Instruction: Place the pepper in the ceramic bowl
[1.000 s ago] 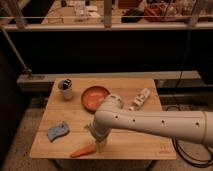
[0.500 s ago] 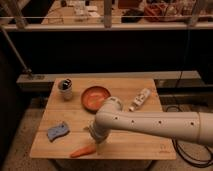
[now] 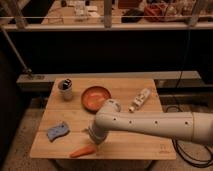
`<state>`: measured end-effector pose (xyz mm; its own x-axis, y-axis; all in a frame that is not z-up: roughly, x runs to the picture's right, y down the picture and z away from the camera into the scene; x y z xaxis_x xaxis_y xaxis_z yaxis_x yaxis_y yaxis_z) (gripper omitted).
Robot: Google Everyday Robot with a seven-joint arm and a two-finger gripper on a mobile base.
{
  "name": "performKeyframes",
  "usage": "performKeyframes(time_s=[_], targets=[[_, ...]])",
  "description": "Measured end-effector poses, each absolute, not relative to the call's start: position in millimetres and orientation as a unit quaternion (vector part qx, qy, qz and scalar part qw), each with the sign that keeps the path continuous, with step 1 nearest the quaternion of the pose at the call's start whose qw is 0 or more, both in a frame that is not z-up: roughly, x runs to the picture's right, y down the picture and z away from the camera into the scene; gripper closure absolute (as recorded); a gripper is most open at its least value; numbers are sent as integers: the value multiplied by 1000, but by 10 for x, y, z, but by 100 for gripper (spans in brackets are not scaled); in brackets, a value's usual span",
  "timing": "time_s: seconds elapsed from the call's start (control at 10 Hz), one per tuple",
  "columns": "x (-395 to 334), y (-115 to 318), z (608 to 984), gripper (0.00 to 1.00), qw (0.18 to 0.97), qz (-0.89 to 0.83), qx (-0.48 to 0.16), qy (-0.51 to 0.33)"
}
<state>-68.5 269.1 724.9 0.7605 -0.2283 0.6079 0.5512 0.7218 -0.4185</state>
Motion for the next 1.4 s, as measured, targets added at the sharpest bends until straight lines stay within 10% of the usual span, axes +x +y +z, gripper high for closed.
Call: performKeyframes(time_s=[1.4], targets=[[-793,2875,7380,23,875,-235,-311,-287]])
